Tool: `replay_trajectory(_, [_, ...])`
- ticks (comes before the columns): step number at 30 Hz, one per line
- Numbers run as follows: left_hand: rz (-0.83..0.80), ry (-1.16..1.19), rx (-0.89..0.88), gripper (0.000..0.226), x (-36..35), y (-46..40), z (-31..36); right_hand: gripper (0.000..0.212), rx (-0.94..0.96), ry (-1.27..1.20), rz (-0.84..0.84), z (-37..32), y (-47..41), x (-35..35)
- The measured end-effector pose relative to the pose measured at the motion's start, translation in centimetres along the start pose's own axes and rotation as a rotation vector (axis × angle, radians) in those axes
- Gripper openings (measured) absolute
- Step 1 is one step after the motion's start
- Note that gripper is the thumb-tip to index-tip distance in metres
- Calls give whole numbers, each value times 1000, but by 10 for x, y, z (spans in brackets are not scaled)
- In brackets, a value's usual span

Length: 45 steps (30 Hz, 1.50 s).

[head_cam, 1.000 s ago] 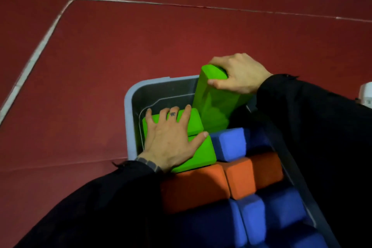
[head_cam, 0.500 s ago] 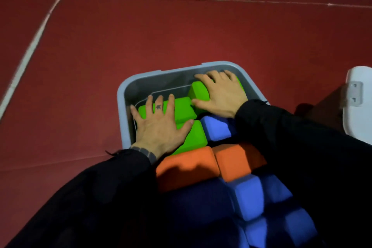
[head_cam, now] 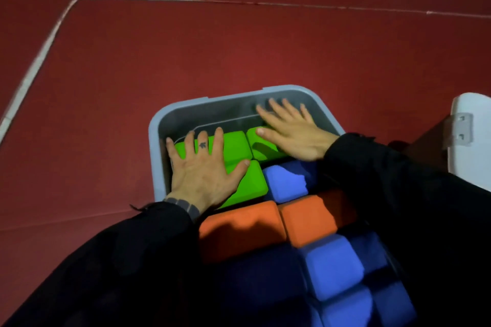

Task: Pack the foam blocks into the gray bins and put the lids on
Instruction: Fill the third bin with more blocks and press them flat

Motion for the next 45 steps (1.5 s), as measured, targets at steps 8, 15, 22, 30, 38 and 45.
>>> replay_trajectory(8, [-16, -9, -6, 97, 0, -2, 0, 72, -85, 94, 202, -17, 9, -55])
replay_trajectory(15, [10, -54, -164, 87, 15, 19, 19, 68, -36, -224, 221, 24, 67, -9])
replay_trajectory(22, [-108, 108, -450, 81, 19, 57, 84, 79, 74, -54, 65, 67, 249, -37])
replay_trajectory(30, [-124, 171, -545, 72, 16, 138, 156, 120, -11, 156, -306, 92, 277, -72])
replay_trajectory(38, [-208, 10, -628, 110, -18, 186, 131, 98, 27, 73, -223, 92, 277, -78])
replay_trajectory(45, [-165, -59, -650, 90, -18, 189, 131, 119, 208, 213, -46, 72, 266, -74])
Point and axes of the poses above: each hand's wrist, its own y-axis away from the middle knuckle, its own x-axis out of the back of the hand, z = x × y, the point moved 5 cm from there along -y, towards the middle knuckle, and after that the axes turned 14 degrees about -x, right-handed, at the moved point
